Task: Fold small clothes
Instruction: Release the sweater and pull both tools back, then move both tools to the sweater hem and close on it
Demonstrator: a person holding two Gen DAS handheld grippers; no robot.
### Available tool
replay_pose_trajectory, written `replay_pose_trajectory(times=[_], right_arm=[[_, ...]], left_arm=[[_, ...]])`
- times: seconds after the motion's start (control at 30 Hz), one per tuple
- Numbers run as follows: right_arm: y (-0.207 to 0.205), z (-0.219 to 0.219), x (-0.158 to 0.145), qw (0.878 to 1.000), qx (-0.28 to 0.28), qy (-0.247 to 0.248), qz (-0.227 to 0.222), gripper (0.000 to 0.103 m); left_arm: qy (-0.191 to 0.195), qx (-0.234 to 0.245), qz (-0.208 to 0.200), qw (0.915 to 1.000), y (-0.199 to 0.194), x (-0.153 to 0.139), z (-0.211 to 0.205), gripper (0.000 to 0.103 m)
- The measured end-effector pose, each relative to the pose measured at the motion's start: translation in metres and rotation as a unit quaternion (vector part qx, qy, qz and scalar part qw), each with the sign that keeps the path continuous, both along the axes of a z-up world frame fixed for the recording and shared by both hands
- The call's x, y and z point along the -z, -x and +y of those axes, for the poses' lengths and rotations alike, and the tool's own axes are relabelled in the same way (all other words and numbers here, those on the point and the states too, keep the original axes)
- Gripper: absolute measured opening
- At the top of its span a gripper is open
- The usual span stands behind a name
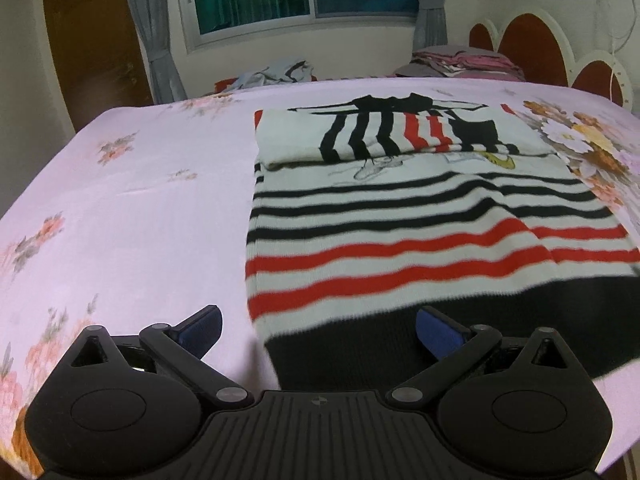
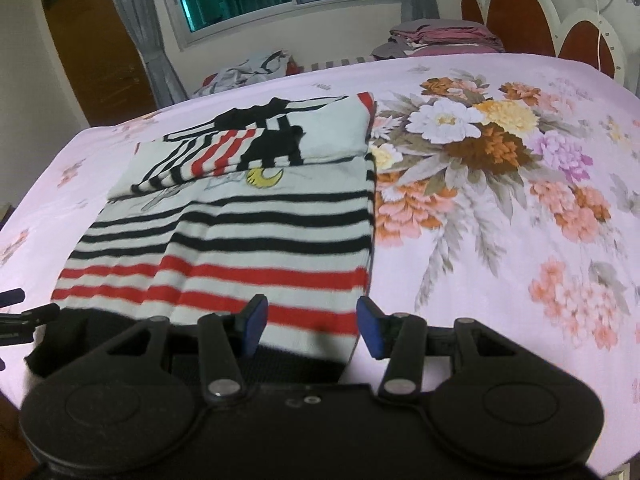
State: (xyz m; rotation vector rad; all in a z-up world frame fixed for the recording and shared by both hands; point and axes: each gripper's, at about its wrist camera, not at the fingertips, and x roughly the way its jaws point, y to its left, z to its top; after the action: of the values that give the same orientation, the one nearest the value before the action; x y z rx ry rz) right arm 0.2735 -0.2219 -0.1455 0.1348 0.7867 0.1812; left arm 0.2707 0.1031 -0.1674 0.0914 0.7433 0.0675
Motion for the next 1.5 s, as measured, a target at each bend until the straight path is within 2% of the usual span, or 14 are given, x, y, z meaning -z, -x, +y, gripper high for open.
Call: replay_pose_trajectory(times=[0.07,0.13,0.3,0.4,0.47,0.77,0.87,0.93,0.97,1.07,1.2,1.37,1.47,1.5], right_arm=[[0.008,0.0,0.002,1.0,-0.005,-0.002,0.002,0.047],[0.015,-0.002,0.007,1.0,-0.008,-0.01,0.008,0.047],[0.024,-0.012,0.022,0.998,0.002,-0.064,0.03,0.046],[0.026,-0.016,0.032,0.996,0.011,-0.077,0.04,0.042],[0.024,-0.02,0.038,0.994,0.022,-0.093,0.05,0.039],[0.007,-0.037,0.059,0.978,0.077,-0.181,0.073,0.035],[0.004,-0.037,0.064,0.975,0.079,-0.192,0.075,0.035],[0.006,-0.038,0.065,0.973,0.072,-0.203,0.08,0.035],[0.007,-0.036,0.066,0.972,0.062,-0.21,0.085,0.035],[0.015,-0.028,0.067,0.972,0.029,-0.213,0.096,0.035],[0.009,-0.031,0.069,0.964,0.036,-0.244,0.103,0.031],[-0.007,-0.036,0.073,0.959,0.043,-0.258,0.112,0.021],[-0.007,-0.03,0.074,0.959,0.018,-0.254,0.12,0.007],[-0.005,-0.027,0.074,0.96,0.004,-0.253,0.122,0.006]], left_arm=[[0.011,-0.004,0.006,0.9999,0.009,0.002,0.004,0.099],[0.03,-0.014,0.021,0.9992,0.015,0.006,0.012,0.087],[0.064,-0.043,0.059,0.9953,0.025,0.021,0.03,0.082],[0.114,-0.05,0.068,0.9899,0.027,0.027,0.043,0.069],[0.148,-0.056,0.066,0.9852,0.027,0.03,0.05,0.069],[0.263,-0.048,0.073,0.9609,0.0,0.035,0.069,0.061],[0.316,-0.058,0.072,0.9441,-0.005,0.041,0.077,0.057],[0.35,-0.054,0.085,0.9312,-0.006,0.048,0.081,0.04],[0.361,-0.049,0.089,0.9271,-0.004,0.051,0.08,0.04],[0.372,-0.039,0.086,0.9236,0.003,0.054,0.078,0.04],[0.406,-0.061,0.074,0.9087,-0.007,0.06,0.089,0.04],[0.422,-0.061,0.063,0.9024,-0.025,0.064,0.09,0.04],[0.421,-0.038,0.075,0.903,-0.026,0.064,0.08,0.039],[0.416,-0.031,0.08,0.9055,-0.023,0.064,0.076,0.037]])
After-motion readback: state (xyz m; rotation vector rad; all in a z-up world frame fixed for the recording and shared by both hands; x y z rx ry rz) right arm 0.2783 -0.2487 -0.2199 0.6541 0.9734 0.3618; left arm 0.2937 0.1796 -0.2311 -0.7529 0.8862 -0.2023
